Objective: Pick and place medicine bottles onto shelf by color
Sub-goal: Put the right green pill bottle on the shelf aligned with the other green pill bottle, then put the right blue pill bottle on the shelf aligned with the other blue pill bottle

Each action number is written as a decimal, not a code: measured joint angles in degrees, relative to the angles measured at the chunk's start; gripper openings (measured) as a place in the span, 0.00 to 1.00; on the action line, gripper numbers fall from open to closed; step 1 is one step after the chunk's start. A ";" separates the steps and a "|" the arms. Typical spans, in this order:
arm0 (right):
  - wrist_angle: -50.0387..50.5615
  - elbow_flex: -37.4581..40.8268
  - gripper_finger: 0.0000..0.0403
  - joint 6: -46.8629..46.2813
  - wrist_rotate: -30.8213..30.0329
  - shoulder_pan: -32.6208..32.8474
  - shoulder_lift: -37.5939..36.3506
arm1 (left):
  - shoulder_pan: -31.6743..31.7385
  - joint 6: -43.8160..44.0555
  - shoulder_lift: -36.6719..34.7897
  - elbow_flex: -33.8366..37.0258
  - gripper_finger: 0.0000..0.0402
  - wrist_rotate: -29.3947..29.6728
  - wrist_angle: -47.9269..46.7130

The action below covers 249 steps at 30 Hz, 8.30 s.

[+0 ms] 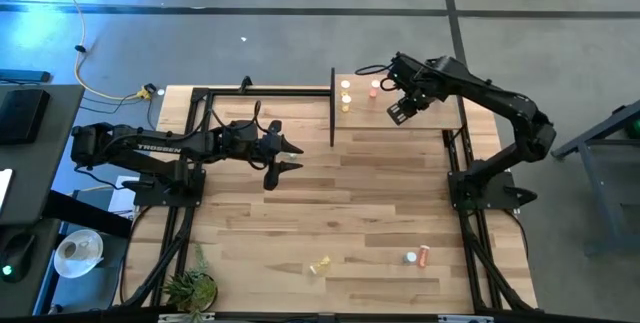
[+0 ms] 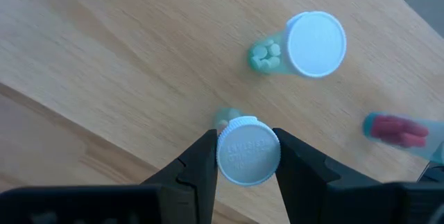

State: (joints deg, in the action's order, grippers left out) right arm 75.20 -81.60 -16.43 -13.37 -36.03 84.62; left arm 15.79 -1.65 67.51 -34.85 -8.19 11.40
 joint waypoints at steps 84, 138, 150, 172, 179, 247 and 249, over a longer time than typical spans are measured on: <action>3.92 -6.61 0.48 -1.58 -1.20 16.77 -4.84 | 0.01 1.65 0.02 0.04 0.46 0.02 -3.36; -18.12 27.26 0.48 -40.18 -14.69 72.73 -15.27 | 0.00 2.54 0.02 0.02 0.46 0.24 -2.56; -21.17 27.24 0.48 -51.21 -22.54 85.83 -10.78 | -0.07 3.04 0.02 0.02 0.46 0.20 -2.58; -29.62 27.21 0.48 -55.94 -27.71 96.28 -3.21 | -0.07 4.52 0.02 0.02 0.46 0.22 -2.56; -29.62 27.21 0.48 -61.32 -27.69 99.38 -3.21 | -0.07 4.52 0.02 0.02 0.46 0.22 -2.56; -29.86 27.19 0.31 -78.70 -20.70 100.10 10.73 | -0.09 6.03 0.02 0.00 0.46 0.48 -2.51; -29.78 27.19 0.28 -78.66 -21.17 100.10 10.73 | -0.09 6.03 0.02 0.00 0.46 0.48 -2.51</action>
State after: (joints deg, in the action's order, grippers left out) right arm 45.42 -54.41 -95.09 -34.54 64.07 95.35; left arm 15.70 4.38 67.53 -34.85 -7.70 8.88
